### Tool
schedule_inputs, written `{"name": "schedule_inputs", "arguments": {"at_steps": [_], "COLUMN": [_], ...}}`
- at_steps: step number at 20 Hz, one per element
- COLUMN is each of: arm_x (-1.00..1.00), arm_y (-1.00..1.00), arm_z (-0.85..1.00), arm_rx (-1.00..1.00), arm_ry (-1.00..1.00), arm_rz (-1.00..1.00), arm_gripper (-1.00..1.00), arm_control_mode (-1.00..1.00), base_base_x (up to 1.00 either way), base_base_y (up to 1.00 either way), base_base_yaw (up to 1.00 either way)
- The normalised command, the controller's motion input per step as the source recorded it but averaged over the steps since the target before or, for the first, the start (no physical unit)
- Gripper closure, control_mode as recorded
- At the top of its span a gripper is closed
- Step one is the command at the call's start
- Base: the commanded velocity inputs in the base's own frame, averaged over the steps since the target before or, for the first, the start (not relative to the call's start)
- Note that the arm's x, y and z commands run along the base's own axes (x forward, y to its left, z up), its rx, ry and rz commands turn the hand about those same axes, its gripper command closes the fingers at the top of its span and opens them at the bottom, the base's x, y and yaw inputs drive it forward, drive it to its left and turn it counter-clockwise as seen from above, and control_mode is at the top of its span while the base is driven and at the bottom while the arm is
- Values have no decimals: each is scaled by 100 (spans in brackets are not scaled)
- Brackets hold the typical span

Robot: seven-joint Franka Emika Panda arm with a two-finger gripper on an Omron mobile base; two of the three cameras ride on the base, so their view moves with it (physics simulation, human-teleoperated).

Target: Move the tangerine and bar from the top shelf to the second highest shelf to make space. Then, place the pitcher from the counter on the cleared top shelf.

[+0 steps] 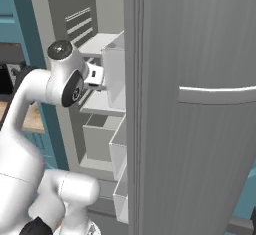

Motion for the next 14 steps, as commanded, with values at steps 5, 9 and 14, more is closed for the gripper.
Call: {"name": "schedule_inputs", "arguments": {"at_steps": [5, 9, 14], "arm_x": [-7, 3, 20], "arm_y": [-32, -14, 0], "arm_z": [33, 55, 66], "arm_rx": [0, 0, 0], "arm_ry": [-29, -7, 0], "arm_rz": [0, -4, -4], "arm_gripper": [-100, -100, -100], "arm_control_mode": [-100, -100, -100], "base_base_x": [0, 0, 0], "base_base_y": [0, 0, 0], "base_base_yaw": [0, 0, 0]}}
